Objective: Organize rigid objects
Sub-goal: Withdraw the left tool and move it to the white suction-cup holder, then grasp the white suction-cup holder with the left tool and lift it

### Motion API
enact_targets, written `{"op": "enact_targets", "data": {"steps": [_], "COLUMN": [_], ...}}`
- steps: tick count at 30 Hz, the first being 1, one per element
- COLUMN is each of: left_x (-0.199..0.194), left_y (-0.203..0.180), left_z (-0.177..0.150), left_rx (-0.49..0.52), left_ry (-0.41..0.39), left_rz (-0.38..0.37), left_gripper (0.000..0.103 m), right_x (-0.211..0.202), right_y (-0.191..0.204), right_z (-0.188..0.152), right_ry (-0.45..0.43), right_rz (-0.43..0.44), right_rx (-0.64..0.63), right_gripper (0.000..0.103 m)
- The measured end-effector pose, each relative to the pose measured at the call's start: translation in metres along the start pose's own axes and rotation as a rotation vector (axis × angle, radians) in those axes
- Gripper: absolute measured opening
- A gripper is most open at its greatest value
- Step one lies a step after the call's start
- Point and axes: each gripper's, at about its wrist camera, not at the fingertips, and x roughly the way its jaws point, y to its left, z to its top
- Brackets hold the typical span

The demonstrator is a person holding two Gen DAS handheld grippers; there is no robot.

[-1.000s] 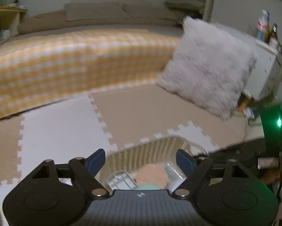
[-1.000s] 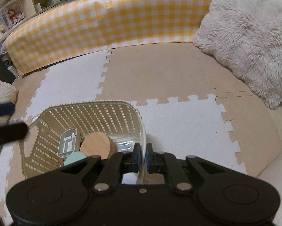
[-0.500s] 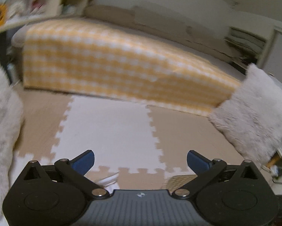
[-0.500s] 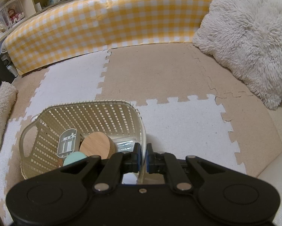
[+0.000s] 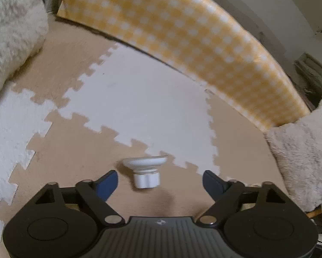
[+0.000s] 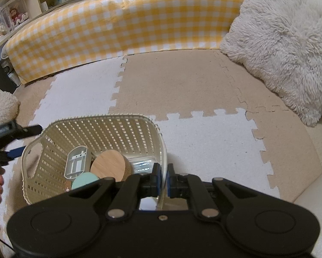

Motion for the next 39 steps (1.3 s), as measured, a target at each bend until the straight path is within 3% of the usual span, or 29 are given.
{"op": "enact_targets", "data": {"steps": [3,10,13,25,33,39], "left_x": [0.010,0.025,0.028,0.022,-0.011,-0.044], "left_y": [0.004,0.006,0.006,0.005,-0.020,-0.067], "left_z": [-0.001,-0.002,-0.001,0.001,0.016,0.018], "left_rx": [-0.003,0.024,0.035,0.044,0.083,0.210], "left_ry": [0.005,-0.021,-0.032,-0.049,-0.126,-0.135], "left_rz": [0.012,0.032,0.042,0.035,-0.049,-0.195], "left_gripper": [0.070,0.060,0.050,0.050,0.050,0.050], "right_x": [0.000,0.000,0.000,0.000,0.000,0.000], "right_y": [0.000,0.000,0.000,0.001,0.001,0.001], "right_z": [0.000,0.001,0.001,0.001,0.001,0.000], "right_ry": [0.001,0.001,0.001,0.001,0.001,0.001], "right_rz": [-0.002,-0.002,-0.002,-0.004,-0.005,-0.004], "right_rx": [-0.003,-0.005,-0.005,-0.010,-0.010,-0.009], "right_gripper": [0.006,0.006,0.006,0.007,0.007,0.006]}}
